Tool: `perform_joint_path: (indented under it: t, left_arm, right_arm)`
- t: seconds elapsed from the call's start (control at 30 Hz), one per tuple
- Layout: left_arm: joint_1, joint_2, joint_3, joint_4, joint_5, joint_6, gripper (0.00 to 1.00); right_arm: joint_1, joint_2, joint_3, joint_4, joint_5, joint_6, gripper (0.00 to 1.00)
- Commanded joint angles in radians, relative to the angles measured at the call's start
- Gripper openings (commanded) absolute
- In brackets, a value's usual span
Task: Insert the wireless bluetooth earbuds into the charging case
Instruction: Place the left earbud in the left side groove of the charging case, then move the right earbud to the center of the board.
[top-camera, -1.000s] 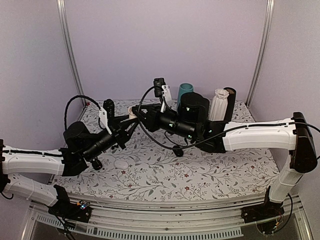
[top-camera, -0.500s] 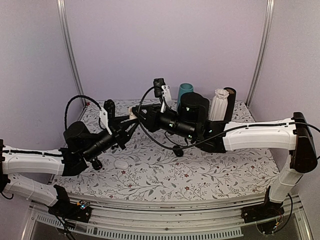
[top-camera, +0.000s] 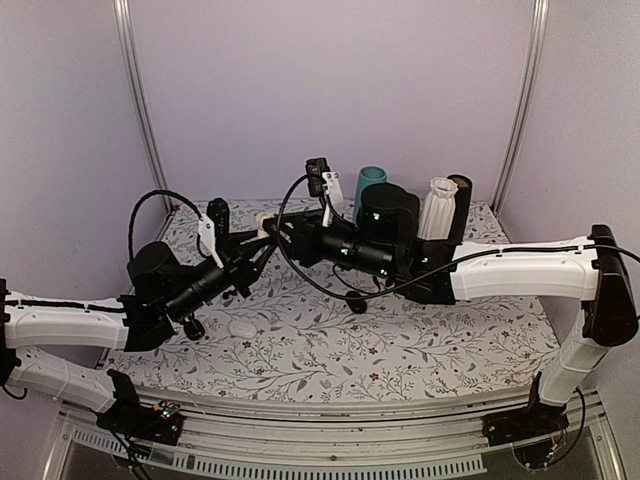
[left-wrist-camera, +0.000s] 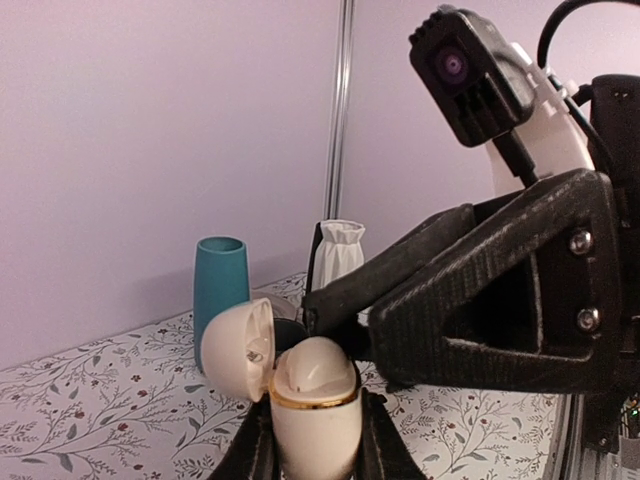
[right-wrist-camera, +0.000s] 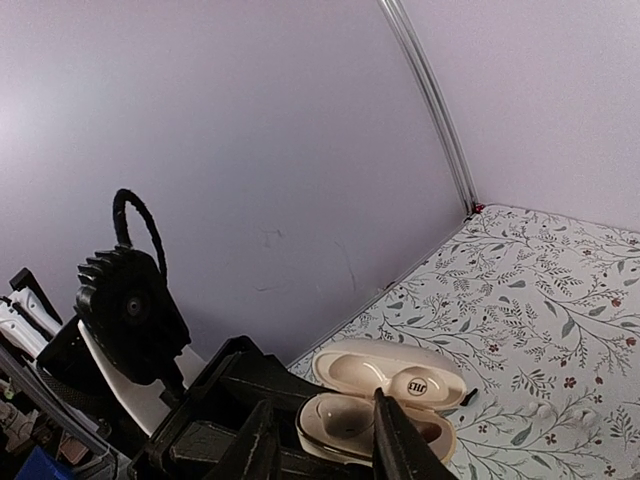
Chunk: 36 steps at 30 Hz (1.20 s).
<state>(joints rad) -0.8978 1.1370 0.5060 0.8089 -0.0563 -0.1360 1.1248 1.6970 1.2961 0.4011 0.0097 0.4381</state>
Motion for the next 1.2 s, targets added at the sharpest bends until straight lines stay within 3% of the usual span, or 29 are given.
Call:
perform_joint_path:
  t: [0.0,0.47,0.7,0.93,1.17]
  left_arm:
    - [0.013,-0.029,0.006,0.103,0.033,-0.02,0.0]
    - [0.099,-0.077,-0.038,0.065,0.203,-0.089,0.0]
    - [0.157,-0.112,-0.034,0.015,0.329,-0.143,0.0]
    - [0.181,-0.16,-0.035,-0.048,0.384,-0.166,0.0]
    - [0.186,-0.187,-0.044,-0.077,0.373,-0.175,0.0]
  right_arm:
    - [-0.006,-0.017,0.005,-0.109,-0.031,0.022,0.33]
    - [-0.11,-0.156,-0.07,-0.191,-0.052,0.047,0.4]
    - [-0.222,-0.155,-0.08,-0.325,-0.09,0.042,0.42]
    - [-0.321,-0.036,-0.049,-0.487,-0.147,0.033,0.42]
    - [-0.332,0.215,0.163,-0.657,-0.142,-0.018,0.41]
